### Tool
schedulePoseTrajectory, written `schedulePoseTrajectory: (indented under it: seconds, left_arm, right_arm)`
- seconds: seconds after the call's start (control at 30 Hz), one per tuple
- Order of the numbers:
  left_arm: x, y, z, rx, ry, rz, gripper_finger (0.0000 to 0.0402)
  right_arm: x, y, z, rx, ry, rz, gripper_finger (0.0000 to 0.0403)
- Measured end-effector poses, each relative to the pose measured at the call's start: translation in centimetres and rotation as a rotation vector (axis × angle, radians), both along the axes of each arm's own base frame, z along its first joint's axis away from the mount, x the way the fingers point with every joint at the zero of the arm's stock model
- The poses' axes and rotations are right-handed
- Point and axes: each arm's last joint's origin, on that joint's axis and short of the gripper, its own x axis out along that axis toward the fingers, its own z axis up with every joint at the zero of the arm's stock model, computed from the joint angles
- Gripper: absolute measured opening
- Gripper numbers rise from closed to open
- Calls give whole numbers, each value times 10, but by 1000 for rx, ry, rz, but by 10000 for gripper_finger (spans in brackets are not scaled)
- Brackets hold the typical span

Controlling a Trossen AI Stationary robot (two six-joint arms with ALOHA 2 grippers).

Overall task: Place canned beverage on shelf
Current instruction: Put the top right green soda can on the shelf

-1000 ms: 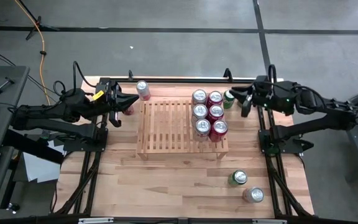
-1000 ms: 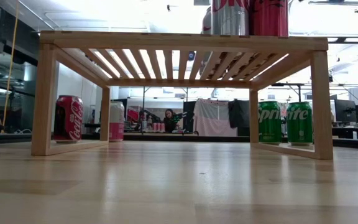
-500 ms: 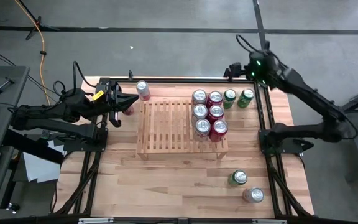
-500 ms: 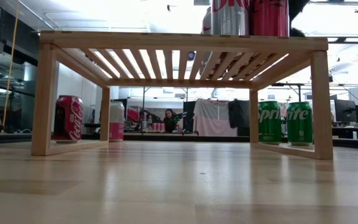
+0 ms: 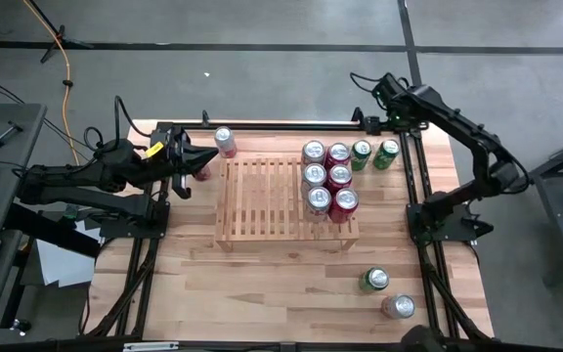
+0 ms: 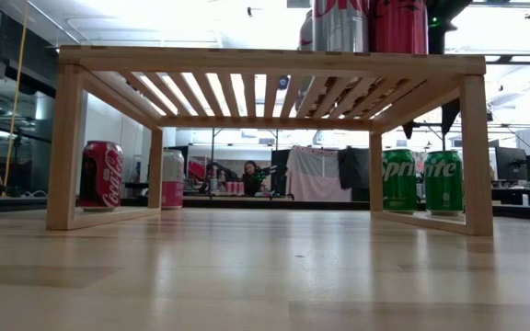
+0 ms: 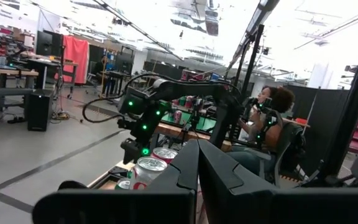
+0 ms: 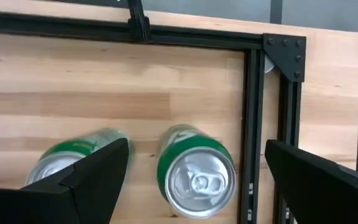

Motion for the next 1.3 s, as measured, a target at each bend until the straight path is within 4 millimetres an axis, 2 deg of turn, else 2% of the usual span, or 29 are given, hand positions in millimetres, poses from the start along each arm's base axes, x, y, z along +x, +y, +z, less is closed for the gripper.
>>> schedulePoseTrajectory:
  seconds: [0.13,0.37,0.47,1.03,1.17,1.3]
  left_arm:
    - [0,0,0,21,6,7,1]
    - [0,1,0,29,12,61,1]
    - [0,1,0,29,12,62,1]
    - [0,1,0,25,12,61,3]
    - [0,1,0,21,10,60,3]
    - [0,1,0,16,9,59,3]
  right_arm:
    - [0,-3,-4,-7,-5,-18,364]
    - [-12,-1,-40,72,-24,-141,364]
    - [-11,-1,-42,46,-73,-162,364]
    - [-11,7,-70,51,-55,-227,363]
    - [-15,13,-83,90,-39,-264,341]
    - [-17,17,-88,104,-30,-263,292]
